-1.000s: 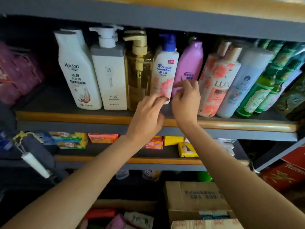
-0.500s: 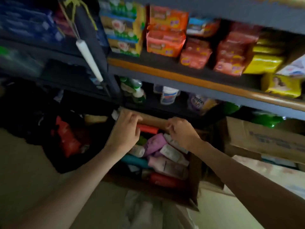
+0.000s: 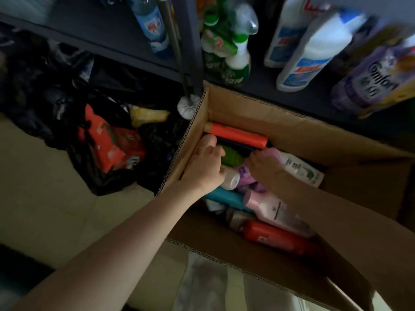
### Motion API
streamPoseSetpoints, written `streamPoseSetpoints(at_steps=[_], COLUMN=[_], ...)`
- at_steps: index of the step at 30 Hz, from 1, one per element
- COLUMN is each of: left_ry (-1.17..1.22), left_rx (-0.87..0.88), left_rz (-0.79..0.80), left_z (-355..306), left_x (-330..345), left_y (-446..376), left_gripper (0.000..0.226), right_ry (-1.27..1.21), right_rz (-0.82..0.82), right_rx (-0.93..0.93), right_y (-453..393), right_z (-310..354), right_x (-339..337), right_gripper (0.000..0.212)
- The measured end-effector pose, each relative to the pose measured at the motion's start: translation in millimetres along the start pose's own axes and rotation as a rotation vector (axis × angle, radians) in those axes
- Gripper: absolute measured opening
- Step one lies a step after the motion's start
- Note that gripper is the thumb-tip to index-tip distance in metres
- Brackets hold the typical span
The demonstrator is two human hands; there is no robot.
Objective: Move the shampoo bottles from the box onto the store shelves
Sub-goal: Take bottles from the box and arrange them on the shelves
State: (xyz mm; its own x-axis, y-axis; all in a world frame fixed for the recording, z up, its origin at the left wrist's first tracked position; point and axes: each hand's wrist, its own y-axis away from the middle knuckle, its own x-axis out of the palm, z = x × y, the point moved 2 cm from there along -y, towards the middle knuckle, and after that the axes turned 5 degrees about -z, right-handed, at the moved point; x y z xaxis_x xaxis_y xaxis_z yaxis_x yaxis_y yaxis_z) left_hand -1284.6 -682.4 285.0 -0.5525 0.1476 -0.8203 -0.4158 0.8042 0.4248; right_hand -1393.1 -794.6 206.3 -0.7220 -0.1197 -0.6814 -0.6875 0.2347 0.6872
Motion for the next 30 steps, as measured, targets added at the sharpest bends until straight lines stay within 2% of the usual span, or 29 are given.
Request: streamPoseSetpoints(at_steps=[2, 4, 6, 9, 13, 15, 17, 19, 22, 24, 27, 30], left_ry=[0.086, 0.192, 0.253, 0.224, 0.212, 0.189, 0.297, 0.44, 0.569, 0.788, 0.971, 1.082], left_rx=[-0.016, -0.091, -0.15, -0.2, -0.156, -0.113, -0.138, -0.15, -0.075, 0.018, 0.178, 0.359], left_rz=[-0.008, -0.023, 0.0, 0.072, 0.229, 0.252, 0.239, 0.233, 0.227, 0.207, 0.144, 0.059], left_z=[11, 20, 20, 2, -47, -75, -103, -134, -186, -224, -282, -337], left_x=[5, 5, 7, -3, -51, -96, -150, -203, -274, -325, -395, -438], left_y=[-2, -4, -7, -8, -1, 1, 2, 7, 18, 32, 61, 87], left_gripper=[0.03, 0.022, 0.021, 0.022, 0.043, 0.045, 0.043, 0.039, 0.045, 0.031, 0.021, 0.007], right_ry=[0.081, 0.109, 0.117, 0.099, -0.133, -0.147, -0.132, -0.136, -0.122, -0.11, -0.165, -0.185], right_rz=[-0.044, -0.09, -0.048, 0.066, 0.142, 0.171, 0.136, 0.013, -0.284, -0.501, -0.846, -1.177], right_rx=[-0.012, -0.021, -0.004, 0.057, 0.101, -0.01, -0.053, -0.006, 0.14, 0.274, 0.457, 0.593], right_y=[-11, -13, -2, 21, 81, 130, 187, 243, 322, 372, 440, 481], right_z=[2, 3, 6, 4, -42, -80, -117, -153, -202, -233, -276, -307], right_x=[17, 22, 17, 0, -65, -109, -152, -192, -249, -277, -292, -286], right_gripper=[0.059, 0.047, 0.044, 0.044, 0.047, 0.06, 0.072, 0.08, 0.087, 0.09, 0.092, 0.086])
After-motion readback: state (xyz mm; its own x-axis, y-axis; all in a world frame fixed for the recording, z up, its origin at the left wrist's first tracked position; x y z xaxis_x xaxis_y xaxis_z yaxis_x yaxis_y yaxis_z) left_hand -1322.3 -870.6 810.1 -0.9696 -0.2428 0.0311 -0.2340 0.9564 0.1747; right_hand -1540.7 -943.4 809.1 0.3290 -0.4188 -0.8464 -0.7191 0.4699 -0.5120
